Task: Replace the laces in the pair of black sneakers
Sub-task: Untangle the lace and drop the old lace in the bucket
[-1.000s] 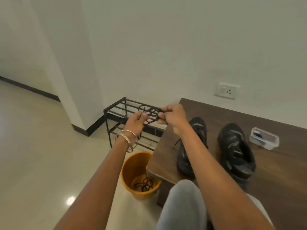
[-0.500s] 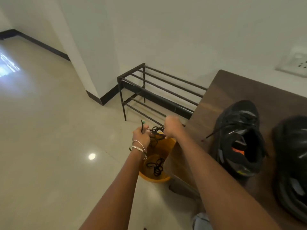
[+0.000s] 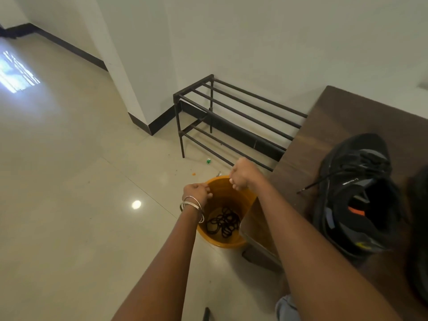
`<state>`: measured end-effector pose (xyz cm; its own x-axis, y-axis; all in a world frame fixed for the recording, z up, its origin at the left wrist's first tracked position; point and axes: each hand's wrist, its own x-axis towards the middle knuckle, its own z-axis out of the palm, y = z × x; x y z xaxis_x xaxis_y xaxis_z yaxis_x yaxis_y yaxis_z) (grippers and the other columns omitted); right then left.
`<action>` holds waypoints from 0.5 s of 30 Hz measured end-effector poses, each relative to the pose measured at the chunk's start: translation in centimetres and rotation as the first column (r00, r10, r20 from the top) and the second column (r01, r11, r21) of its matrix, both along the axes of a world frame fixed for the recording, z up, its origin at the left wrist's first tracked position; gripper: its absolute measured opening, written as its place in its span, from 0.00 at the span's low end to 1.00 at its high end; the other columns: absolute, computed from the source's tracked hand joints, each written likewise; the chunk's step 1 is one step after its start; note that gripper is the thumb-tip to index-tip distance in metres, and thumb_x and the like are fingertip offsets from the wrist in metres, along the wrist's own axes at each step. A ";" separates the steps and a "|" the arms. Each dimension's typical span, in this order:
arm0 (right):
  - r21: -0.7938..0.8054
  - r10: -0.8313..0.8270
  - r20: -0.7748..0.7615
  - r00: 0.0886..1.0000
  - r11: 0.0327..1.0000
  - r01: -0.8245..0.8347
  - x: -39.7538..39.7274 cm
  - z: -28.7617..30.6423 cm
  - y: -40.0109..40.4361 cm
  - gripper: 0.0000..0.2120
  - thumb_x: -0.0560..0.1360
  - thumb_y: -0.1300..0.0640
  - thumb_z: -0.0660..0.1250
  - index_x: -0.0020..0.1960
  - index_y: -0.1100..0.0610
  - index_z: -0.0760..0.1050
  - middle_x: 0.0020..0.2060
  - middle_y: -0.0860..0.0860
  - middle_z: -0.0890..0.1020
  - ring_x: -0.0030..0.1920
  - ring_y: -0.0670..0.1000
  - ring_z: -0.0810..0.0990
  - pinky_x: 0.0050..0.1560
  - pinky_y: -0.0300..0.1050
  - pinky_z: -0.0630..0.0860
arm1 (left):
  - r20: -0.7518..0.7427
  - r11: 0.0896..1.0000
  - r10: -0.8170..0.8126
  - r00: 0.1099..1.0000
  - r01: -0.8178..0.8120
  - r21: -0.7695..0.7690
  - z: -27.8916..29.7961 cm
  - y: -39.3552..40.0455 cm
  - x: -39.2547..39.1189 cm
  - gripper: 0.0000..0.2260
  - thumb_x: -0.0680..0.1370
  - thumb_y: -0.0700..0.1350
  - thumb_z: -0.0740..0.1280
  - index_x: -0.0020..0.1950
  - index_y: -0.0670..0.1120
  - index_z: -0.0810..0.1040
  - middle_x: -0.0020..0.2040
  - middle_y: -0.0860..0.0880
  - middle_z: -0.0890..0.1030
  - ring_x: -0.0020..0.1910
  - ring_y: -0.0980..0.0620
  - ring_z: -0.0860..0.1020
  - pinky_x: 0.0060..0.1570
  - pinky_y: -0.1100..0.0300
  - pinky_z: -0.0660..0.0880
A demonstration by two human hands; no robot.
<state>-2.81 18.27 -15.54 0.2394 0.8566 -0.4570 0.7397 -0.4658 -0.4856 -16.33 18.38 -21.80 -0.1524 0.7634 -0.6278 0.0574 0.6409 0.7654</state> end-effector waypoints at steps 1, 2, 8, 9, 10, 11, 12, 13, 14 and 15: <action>0.038 -0.053 -0.065 0.997 0.998 0.056 0.0 0.5 -0.2 0.07 0.78 0.64 0.67 0.55 0.63 0.78 0.45 0.58 0.83 0.44 0.52 0.84 0.47 0.47 0.84 | 0.010 1.000 0.023 1.000 -0.024 0.018 0.7 0.1 0.0 0.12 0.80 0.34 0.57 0.45 0.41 0.79 0.38 0.45 0.80 0.31 0.50 0.78 0.32 0.62 0.77; 0.083 -0.108 -0.144 0.984 0.989 0.120 -0.1 1.4 -0.7 0.06 0.78 0.64 0.67 0.54 0.63 0.77 0.45 0.57 0.83 0.42 0.51 0.84 0.46 0.45 0.83 | 0.030 0.999 0.039 0.999 -0.040 0.030 1.8 0.0 0.1 0.12 0.80 0.34 0.57 0.47 0.40 0.79 0.38 0.45 0.80 0.30 0.51 0.77 0.27 0.64 0.74; 0.217 -0.249 -0.585 0.772 0.869 0.444 -0.1 7.8 -3.7 0.06 0.79 0.67 0.64 0.50 0.63 0.79 0.43 0.58 0.83 0.39 0.49 0.82 0.44 0.44 0.83 | 0.148 0.983 0.024 0.989 -0.050 0.176 8.2 -1.1 1.8 0.10 0.80 0.34 0.58 0.47 0.41 0.79 0.43 0.43 0.82 0.36 0.50 0.79 0.31 0.63 0.76; 0.225 -0.245 -0.640 0.729 0.847 0.482 0.1 9.0 -4.2 0.06 0.80 0.66 0.64 0.49 0.62 0.80 0.43 0.58 0.83 0.40 0.49 0.83 0.44 0.43 0.83 | 0.156 0.976 0.008 0.988 -0.042 0.213 9.5 -1.3 2.2 0.10 0.80 0.34 0.59 0.47 0.42 0.79 0.43 0.44 0.82 0.36 0.51 0.79 0.35 0.62 0.77; 0.234 -0.238 -0.682 0.691 0.825 0.515 0.4 10.2 -4.8 0.06 0.80 0.66 0.64 0.50 0.61 0.80 0.43 0.57 0.84 0.40 0.49 0.83 0.43 0.42 0.83 | 0.174 0.968 -0.011 0.985 -0.033 0.247 10.8 -1.7 2.7 0.10 0.80 0.35 0.60 0.47 0.44 0.79 0.44 0.45 0.83 0.37 0.52 0.79 0.38 0.61 0.77; 0.248 -0.228 -0.720 0.656 0.798 0.549 0.9 11.5 -5.7 0.06 0.80 0.66 0.64 0.50 0.61 0.80 0.43 0.56 0.84 0.40 0.49 0.83 0.41 0.40 0.82 | 0.200 0.959 -0.039 0.979 -0.020 0.284 12.4 -2.3 3.3 0.10 0.80 0.35 0.60 0.47 0.44 0.79 0.43 0.46 0.82 0.36 0.53 0.79 0.39 0.61 0.77; 0.255 -0.218 -0.753 0.621 0.773 0.581 1.4 12.6 -6.5 0.06 0.80 0.65 0.64 0.51 0.61 0.80 0.43 0.56 0.84 0.40 0.49 0.83 0.39 0.39 0.81 | 0.225 0.948 -0.059 0.972 -0.016 0.317 13.9 -2.8 3.9 0.10 0.79 0.35 0.60 0.47 0.45 0.79 0.43 0.46 0.82 0.36 0.54 0.78 0.38 0.62 0.76; 0.259 -0.207 -0.783 0.587 0.749 0.609 2.0 13.7 -7.5 0.06 0.80 0.65 0.64 0.50 0.61 0.80 0.42 0.55 0.84 0.39 0.48 0.83 0.37 0.38 0.80 | 0.247 0.935 -0.080 0.966 -0.014 0.354 15.2 -3.4 4.6 0.10 0.79 0.34 0.60 0.47 0.44 0.79 0.42 0.47 0.81 0.35 0.54 0.78 0.36 0.64 0.76; 0.273 -0.198 -0.800 0.567 0.721 0.637 2.9 14.9 -8.6 0.06 0.80 0.65 0.64 0.49 0.60 0.80 0.40 0.54 0.84 0.38 0.48 0.83 0.36 0.38 0.80 | 0.265 0.920 -0.108 0.958 -0.004 0.391 16.7 -4.2 5.7 0.09 0.79 0.34 0.60 0.48 0.44 0.79 0.42 0.47 0.81 0.36 0.54 0.78 0.35 0.64 0.75; 0.276 -0.191 -0.814 0.549 0.704 0.655 3.3 15.5 -9.2 0.06 0.80 0.65 0.64 0.49 0.60 0.80 0.40 0.54 0.84 0.37 0.48 0.82 0.36 0.38 0.79 | 0.272 0.905 -0.124 0.954 -0.004 0.426 17.6 -4.5 6.3 0.09 0.79 0.34 0.60 0.48 0.44 0.79 0.41 0.47 0.81 0.36 0.54 0.78 0.35 0.64 0.76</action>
